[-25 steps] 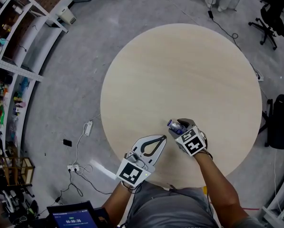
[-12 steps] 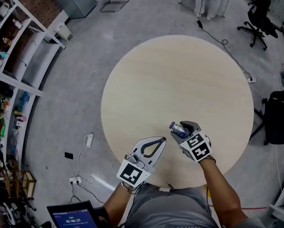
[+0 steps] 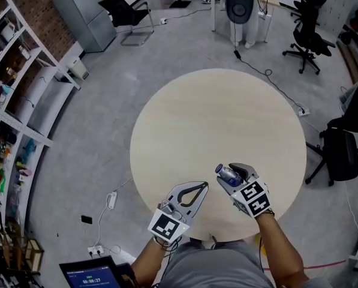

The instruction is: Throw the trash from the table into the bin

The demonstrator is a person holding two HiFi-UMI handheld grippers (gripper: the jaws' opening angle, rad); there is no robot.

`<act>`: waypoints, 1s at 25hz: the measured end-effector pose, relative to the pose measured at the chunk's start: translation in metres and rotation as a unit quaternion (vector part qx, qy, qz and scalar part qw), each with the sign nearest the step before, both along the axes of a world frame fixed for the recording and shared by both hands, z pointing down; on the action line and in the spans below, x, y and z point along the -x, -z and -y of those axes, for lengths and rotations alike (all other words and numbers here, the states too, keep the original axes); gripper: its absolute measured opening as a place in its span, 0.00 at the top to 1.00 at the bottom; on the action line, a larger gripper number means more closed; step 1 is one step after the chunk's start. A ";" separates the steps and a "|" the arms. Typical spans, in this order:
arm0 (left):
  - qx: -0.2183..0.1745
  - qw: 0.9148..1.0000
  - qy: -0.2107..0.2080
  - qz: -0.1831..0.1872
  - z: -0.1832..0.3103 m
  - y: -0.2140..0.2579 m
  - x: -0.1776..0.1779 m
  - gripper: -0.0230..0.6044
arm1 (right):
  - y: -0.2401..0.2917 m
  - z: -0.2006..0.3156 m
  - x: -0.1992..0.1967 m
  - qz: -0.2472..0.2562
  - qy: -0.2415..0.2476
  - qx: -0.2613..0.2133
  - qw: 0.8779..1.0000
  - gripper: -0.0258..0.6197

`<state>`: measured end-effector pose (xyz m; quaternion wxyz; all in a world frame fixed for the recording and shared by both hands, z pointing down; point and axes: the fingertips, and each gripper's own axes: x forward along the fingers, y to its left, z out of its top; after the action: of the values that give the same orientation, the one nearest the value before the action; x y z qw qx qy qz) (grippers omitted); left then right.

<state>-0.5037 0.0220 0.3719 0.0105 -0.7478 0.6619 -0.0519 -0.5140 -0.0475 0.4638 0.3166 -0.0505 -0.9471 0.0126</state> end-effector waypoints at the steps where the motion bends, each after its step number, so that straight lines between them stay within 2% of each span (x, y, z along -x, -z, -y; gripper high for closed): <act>1: -0.007 1.000 -0.004 0.003 -0.005 0.003 -0.003 0.89 | 0.006 -0.006 -0.005 0.007 -0.005 -0.004 1.000 0.60; 5: -0.035 0.999 -0.027 0.014 -0.028 0.027 -0.018 0.89 | 0.040 -0.032 -0.026 0.028 -0.024 -0.022 0.999 0.60; 8: -0.049 0.997 -0.047 0.023 -0.019 0.042 -0.043 0.89 | 0.066 -0.023 -0.056 0.045 -0.043 -0.031 0.998 0.60; 12: -0.078 0.994 -0.070 0.000 -0.006 0.073 -0.077 0.89 | 0.120 -0.014 -0.100 0.078 -0.072 -0.041 0.994 0.60; 14: -0.090 0.992 -0.087 0.002 -0.003 0.082 -0.088 0.89 | 0.142 -0.016 -0.118 0.101 -0.088 -0.050 0.990 0.60; 18: -0.125 0.982 -0.142 0.021 0.000 0.104 -0.122 0.89 | 0.174 -0.023 -0.162 0.136 -0.131 -0.079 0.979 0.60; 20: -0.128 0.975 -0.174 0.044 0.004 0.108 -0.143 0.89 | 0.185 -0.024 -0.185 0.151 -0.154 -0.088 0.973 0.60; 21: -0.132 0.973 -0.186 0.044 0.007 0.111 -0.152 0.89 | 0.190 -0.023 -0.196 0.156 -0.165 -0.092 0.969 0.60; 23: -0.147 0.967 -0.208 0.018 0.014 0.117 -0.171 0.89 | 0.195 -0.021 -0.220 0.164 -0.190 -0.100 0.963 0.60; 25: -0.144 0.961 -0.237 0.024 0.020 0.116 -0.191 0.89 | 0.197 -0.019 -0.247 0.169 -0.218 -0.108 0.955 0.60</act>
<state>-0.3125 0.0021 0.2561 0.1459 -0.8722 0.4659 0.0301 -0.2672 -0.0282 0.2672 0.1446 0.1899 -0.9706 -0.0297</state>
